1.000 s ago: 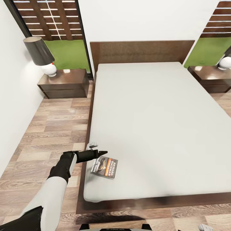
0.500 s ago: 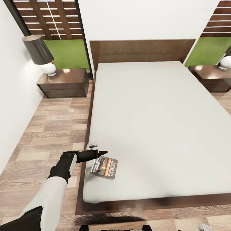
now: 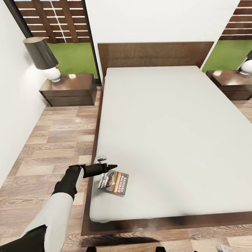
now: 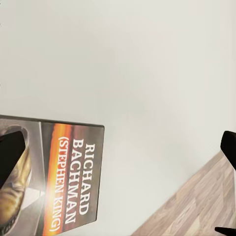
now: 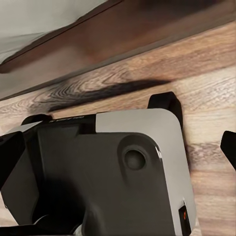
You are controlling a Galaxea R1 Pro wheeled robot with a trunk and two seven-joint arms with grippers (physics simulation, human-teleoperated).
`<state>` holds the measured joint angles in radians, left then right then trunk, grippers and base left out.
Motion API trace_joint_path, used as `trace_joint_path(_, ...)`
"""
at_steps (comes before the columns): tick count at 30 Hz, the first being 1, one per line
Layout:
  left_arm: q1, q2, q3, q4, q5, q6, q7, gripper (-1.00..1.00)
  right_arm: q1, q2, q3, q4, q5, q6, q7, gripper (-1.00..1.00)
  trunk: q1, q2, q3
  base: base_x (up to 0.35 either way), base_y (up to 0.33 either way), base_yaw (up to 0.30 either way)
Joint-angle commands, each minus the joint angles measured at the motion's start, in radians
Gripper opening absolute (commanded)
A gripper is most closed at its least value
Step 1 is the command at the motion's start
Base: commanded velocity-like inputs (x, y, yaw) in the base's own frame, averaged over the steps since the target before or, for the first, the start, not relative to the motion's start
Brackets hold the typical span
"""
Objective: In the bedroom, move the book from the bed onto either nightstand, and place the two sandals side by side next to the bed.
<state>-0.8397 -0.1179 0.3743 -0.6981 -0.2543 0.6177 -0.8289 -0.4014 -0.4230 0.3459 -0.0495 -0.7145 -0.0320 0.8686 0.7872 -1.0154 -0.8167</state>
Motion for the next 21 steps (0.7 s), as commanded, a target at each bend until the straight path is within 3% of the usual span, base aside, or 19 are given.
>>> trace_joint_path(1, -0.001, -0.002, 0.008, -0.001, -0.01, 0.007, -0.009, 1.0, 0.0, 0.0, 0.008, 0.0, -0.006, -0.003, 0.002, 1.0, 0.0, -0.001, -0.001, 0.0, 0.0, 0.0)
trace_joint_path(15, -0.001, -0.002, 0.008, -0.001, -0.01, 0.007, -0.009, 1.0, 0.0, 0.0, 0.008, 0.0, -0.006, -0.003, 0.003, 1.0, 0.0, -0.001, -0.001, 0.0, 0.0, 0.0)
trace_joint_path(21, -0.001, -0.002, 0.009, -0.001, -0.01, 0.005, -0.01, 1.0, 0.0, 0.0, 0.008, 0.0, -0.006, -0.003, 0.003, 1.0, 0.0, -0.001, -0.001, 0.141, 0.0, 0.0)
